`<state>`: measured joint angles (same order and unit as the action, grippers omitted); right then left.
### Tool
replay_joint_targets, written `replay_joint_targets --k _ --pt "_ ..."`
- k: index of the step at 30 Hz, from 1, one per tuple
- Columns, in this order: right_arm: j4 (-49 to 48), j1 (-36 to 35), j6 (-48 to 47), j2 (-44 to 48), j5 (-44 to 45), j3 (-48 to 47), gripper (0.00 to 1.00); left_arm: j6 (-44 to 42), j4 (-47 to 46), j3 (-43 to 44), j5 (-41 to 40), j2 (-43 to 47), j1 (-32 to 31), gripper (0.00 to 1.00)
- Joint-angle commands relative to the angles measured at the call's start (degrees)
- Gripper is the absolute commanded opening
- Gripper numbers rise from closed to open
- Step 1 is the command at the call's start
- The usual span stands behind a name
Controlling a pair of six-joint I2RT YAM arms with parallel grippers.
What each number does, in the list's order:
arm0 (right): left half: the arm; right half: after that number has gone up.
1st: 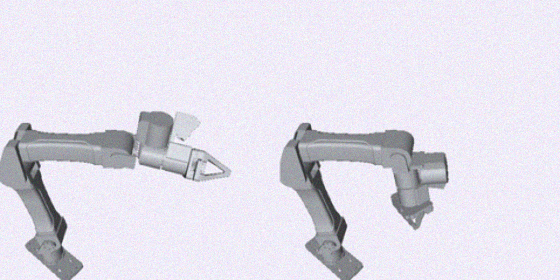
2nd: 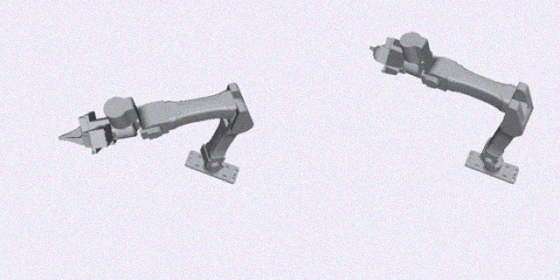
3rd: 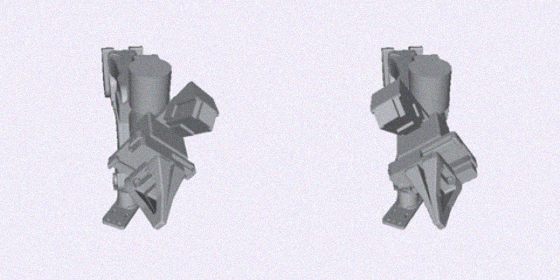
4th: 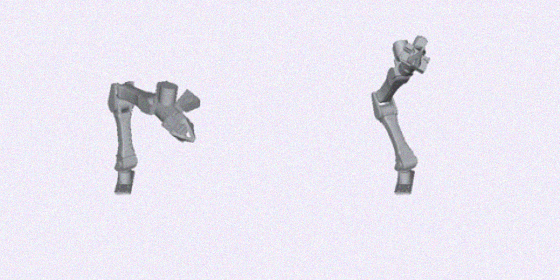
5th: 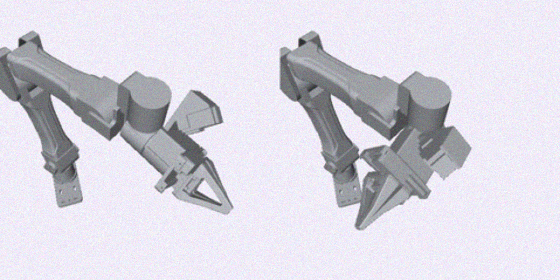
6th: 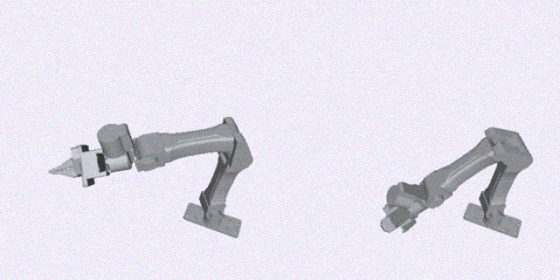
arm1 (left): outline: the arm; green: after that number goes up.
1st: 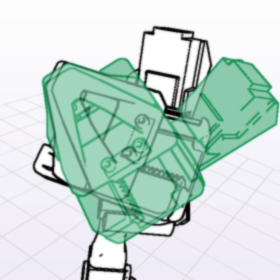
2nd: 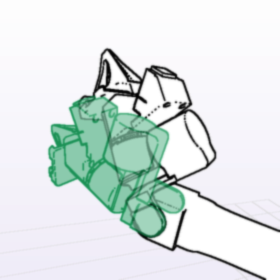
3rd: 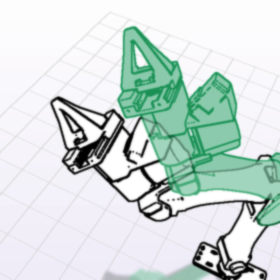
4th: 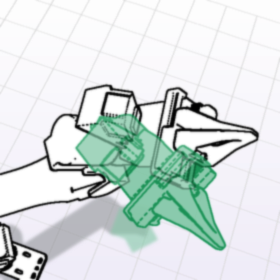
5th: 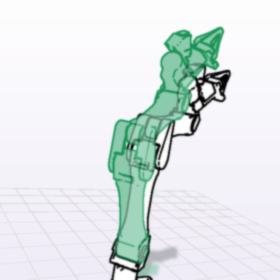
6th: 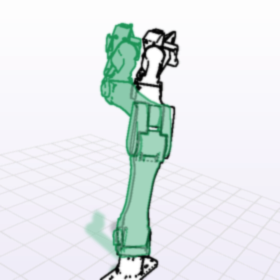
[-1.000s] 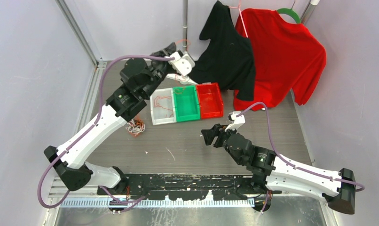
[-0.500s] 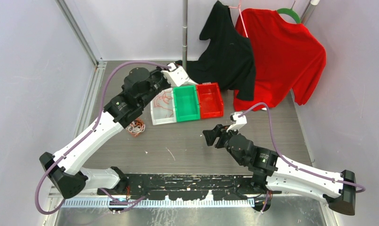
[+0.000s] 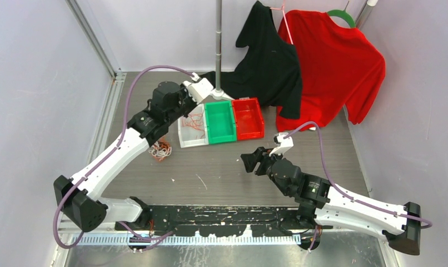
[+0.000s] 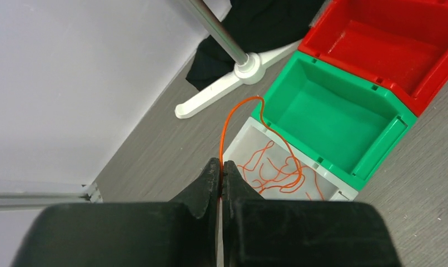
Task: Untangle the cables
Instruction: Place the cable in the bin.
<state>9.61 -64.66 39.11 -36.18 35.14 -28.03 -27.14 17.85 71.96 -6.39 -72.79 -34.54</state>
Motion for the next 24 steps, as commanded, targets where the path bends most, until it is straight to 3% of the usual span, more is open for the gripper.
replay_joint_targets --k 1,8,13,24 --pt "-1.03 0.15 0.81 0.98 1.64 -0.97 0.65 -0.42 -1.48 1.01 1.21 -2.93 0.9 0.0" --pt "-1.58 0.15 0.86 0.54 1.84 -0.64 0.65 -8.07 -4.29 1.25 -5.65 -9.98 1.04 0.0" --pt "-2.11 0.15 0.4 -0.6 2.32 -0.76 0.64 -7.12 -0.09 6.82 -6.64 -15.93 2.29 0.0" --pt "-2.69 1.73 -0.27 -3.71 2.12 -2.5 0.64 -4.63 4.23 8.06 -7.9 -23.91 2.72 0.0"
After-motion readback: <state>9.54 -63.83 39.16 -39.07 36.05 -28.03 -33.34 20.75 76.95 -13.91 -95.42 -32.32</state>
